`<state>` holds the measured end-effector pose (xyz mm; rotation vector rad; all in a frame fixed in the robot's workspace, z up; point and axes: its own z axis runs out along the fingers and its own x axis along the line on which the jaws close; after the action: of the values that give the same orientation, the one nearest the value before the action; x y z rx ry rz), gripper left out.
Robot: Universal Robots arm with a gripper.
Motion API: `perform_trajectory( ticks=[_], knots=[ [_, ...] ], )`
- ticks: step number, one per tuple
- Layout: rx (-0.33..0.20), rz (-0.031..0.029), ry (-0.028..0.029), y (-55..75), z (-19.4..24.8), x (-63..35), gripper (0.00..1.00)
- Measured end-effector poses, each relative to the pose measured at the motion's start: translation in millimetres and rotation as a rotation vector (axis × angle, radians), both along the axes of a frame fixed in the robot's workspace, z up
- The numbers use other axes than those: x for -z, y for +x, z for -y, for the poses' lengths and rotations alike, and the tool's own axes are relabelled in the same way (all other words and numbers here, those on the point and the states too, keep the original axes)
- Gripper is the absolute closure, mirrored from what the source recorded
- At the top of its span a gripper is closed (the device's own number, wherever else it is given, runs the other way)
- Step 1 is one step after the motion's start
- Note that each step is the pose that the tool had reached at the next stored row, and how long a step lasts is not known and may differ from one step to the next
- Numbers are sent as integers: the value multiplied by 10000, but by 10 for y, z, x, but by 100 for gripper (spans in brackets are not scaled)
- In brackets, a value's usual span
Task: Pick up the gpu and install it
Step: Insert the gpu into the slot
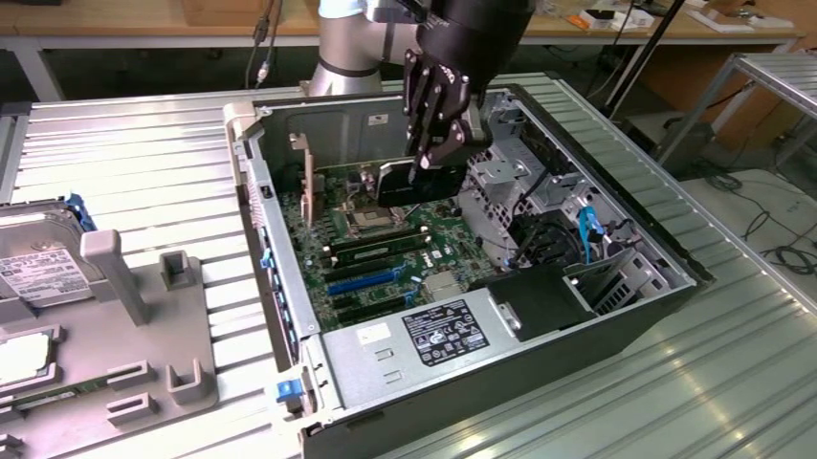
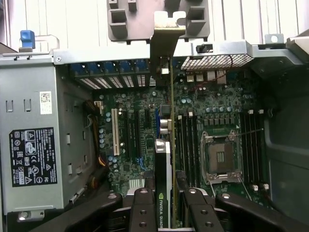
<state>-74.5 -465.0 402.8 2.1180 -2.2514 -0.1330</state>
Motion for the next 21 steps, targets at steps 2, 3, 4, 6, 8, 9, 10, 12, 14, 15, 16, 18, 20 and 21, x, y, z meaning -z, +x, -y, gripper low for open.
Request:
perform_trajectory(
  ticks=[2,3,4,6,8,9,10,12,14,15,16,18,20,21],
  knots=[
    [1,0,-2,0,0,28,73],
    [3,-3,-3,0,0,46,73],
    [6,-5,-5,0,0,67,73],
    [12,-10,-7,0,0,98,73],
    [19,-18,-11,0,0,146,73],
    [21,-19,-11,0,0,159,73],
    [22,-20,-12,0,0,169,73],
    [25,-23,-11,0,0,199,73],
    [25,-25,-11,0,0,230,73],
    [26,-25,-12,0,0,242,73],
    [26,-25,-14,0,0,255,73],
    [26,-25,-14,0,0,276,73],
    [28,-24,-14,0,0,314,73],
    [28,-25,-14,0,0,322,73]
  ],
)
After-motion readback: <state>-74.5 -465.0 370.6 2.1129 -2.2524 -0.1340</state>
